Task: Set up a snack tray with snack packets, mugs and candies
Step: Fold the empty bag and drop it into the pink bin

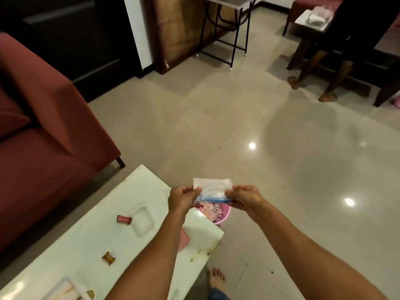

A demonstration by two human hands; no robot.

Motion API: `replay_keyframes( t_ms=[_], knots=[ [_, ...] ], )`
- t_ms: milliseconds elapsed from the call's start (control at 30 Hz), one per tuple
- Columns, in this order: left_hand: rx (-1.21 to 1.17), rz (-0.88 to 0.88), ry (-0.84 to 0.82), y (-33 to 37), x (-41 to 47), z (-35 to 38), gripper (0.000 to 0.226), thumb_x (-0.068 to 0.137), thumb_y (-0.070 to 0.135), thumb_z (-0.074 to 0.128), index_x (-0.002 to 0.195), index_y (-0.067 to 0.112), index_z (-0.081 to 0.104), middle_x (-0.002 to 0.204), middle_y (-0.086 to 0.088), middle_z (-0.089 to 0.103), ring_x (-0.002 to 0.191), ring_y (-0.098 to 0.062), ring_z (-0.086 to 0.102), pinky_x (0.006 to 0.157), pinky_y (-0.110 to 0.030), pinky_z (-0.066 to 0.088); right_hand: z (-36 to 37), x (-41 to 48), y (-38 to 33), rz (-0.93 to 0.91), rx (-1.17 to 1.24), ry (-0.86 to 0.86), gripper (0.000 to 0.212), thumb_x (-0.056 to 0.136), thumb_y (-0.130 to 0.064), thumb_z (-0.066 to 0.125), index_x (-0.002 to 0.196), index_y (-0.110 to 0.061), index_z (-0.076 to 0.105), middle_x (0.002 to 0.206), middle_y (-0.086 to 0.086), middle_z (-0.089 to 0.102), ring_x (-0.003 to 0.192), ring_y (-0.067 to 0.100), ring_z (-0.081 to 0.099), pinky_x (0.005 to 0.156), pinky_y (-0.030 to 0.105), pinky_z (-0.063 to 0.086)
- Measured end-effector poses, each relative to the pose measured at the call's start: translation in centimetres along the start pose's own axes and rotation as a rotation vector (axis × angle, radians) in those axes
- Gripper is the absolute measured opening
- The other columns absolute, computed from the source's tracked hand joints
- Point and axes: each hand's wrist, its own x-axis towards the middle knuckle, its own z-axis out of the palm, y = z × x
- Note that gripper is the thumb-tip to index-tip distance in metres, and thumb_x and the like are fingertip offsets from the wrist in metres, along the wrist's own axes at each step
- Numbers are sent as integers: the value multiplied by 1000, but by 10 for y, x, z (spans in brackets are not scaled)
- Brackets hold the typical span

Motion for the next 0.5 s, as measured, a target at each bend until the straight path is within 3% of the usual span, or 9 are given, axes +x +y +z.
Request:
replay_keyframes(
  t_ms=[100,133,200,300,400,500],
  knots=[
    [138,-58,14,-50,56,43,41,83,40,77,107,7,73,97,-6,76,84,-25,72,76,-35,61,-17,74,51,100,5,89,14,84,5,76,96,3,68,90,21,72,68,28,72,53,29,62],
    [205,-63,9,-63,72,53,44,87,45,72,111,8,71,102,-4,74,95,-29,70,83,-34,56,-21,98,70,127,9,125,15,84,6,75,97,4,68,90,22,71,67,29,72,51,27,61],
    [332,-43,52,-84,93,67,43,95,45,62,120,10,65,114,-5,71,111,-32,64,85,-26,43,-27,140,107,170,-26,210,20,83,5,75,103,6,69,92,23,71,70,31,72,49,27,60],
    [366,38,125,-116,114,81,33,100,39,57,121,14,63,119,-2,71,108,-25,66,77,-24,43,-27,197,160,248,-152,295,29,84,-2,76,112,4,69,97,22,71,73,32,74,51,29,60],
    [345,145,135,-147,125,86,26,101,34,55,119,17,67,114,1,72,97,-13,65,62,-5,44,-12,239,193,268,-180,323,37,85,-13,80,117,0,68,97,22,72,69,31,74,54,30,62],
    [326,226,154,-169,133,87,26,102,35,54,120,21,67,113,6,72,99,-8,67,72,-8,52,10,274,204,262,-98,289,39,83,-14,83,116,0,67,94,22,71,71,36,75,71,45,65]
  ],
)
